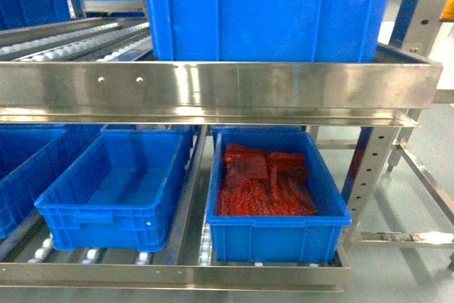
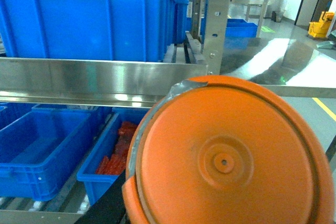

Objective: Sort blue parts and orange caps into right shelf containers

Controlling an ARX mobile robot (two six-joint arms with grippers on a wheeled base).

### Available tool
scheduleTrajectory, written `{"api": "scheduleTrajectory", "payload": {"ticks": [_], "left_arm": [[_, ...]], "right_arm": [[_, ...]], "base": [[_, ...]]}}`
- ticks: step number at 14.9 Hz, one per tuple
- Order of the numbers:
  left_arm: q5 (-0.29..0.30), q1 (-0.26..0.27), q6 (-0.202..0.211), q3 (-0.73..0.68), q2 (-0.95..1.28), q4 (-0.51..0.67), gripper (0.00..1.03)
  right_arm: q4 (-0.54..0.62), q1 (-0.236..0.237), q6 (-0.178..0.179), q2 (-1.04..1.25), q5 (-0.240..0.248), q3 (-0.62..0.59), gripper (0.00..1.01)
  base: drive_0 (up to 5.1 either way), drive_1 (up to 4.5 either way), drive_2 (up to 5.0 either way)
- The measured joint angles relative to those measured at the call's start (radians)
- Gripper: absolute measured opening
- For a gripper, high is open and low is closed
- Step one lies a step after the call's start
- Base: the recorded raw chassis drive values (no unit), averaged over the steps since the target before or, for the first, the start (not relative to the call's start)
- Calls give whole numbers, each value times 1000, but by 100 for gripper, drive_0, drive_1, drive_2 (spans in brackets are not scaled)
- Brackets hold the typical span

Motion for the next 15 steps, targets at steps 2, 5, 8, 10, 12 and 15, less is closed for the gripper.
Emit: {"api": "scheduleTrajectory", "payload": {"ticks": [2,5,8,10,12,15], "left_arm": [[0,0,0,0,0,0,43],[0,0,0,0,0,0,43],[0,0,0,0,0,1,43],[0,0,0,0,0,1,43],[-1,0,0,0,0,0,43],[0,0,0,0,0,2,43]], "right_arm": [[-1,0,0,0,0,0,44],[3,0,0,0,0,0,44],[3,0,0,0,0,0,44],[3,0,0,0,0,0,44],[-1,0,0,0,0,0,44],[1,0,0,0,0,0,44]], "base": [[-508,233,233],[-508,233,233],[-505,236,236],[-500,241,241],[-500,241,241],[-500,241,241]]}}
